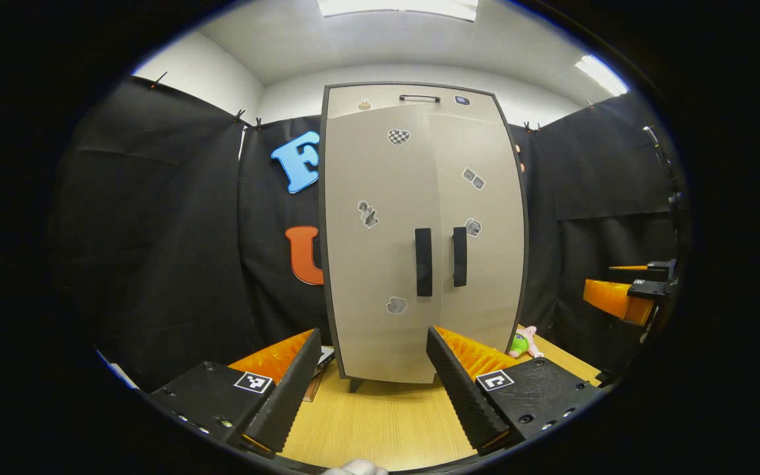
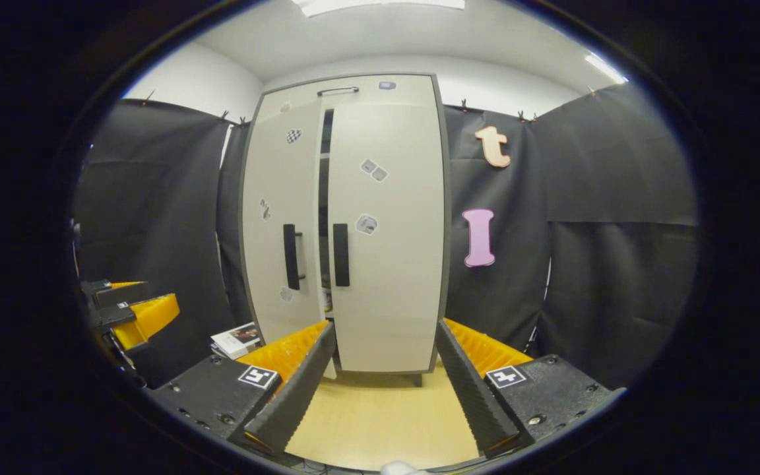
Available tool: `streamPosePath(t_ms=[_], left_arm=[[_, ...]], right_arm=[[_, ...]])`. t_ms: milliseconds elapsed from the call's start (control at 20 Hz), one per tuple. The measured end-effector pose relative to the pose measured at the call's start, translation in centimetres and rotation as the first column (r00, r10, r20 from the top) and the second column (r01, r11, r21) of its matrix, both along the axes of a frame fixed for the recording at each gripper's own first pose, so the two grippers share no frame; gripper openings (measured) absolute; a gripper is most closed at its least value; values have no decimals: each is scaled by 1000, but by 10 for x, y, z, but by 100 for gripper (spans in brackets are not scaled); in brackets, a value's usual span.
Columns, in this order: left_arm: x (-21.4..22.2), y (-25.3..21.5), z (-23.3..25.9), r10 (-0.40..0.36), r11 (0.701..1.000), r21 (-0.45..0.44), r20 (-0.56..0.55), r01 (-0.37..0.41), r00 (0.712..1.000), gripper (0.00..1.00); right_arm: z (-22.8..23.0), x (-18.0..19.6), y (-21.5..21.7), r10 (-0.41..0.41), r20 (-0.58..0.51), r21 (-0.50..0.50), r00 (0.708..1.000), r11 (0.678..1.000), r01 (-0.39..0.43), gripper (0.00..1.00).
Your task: Grab one shoe with the right hand and put it into the shoe cabinet, grab the other shoe with the left hand and put it into the shoe cabinet; then close the right door with the right hand and the left door with the left hand.
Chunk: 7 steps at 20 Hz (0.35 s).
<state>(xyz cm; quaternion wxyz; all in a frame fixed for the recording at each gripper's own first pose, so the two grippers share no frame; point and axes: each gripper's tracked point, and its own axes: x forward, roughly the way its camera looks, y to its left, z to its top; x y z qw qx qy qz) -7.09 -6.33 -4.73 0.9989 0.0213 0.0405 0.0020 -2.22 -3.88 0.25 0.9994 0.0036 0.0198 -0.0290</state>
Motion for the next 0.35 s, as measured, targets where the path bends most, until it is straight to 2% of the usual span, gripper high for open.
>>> streamPosePath(t_ms=[50, 100, 350], left_arm=[[0, 2, 1, 1, 1000, 0, 2, -1, 1000, 100], [1, 3, 1, -1, 1000, -1, 6, 1, 1000, 96], [-2, 8, 3, -9, 1000, 0, 13, 9, 1000, 96]], right_arm=[[1, -1, 2, 0, 1, 0, 1000, 1000, 0, 100], [-2, -1, 3, -1, 3, 1, 1000, 1000, 1, 100], [-1, -3, 10, -1, 8, -2, 1000, 1000, 1, 99]])
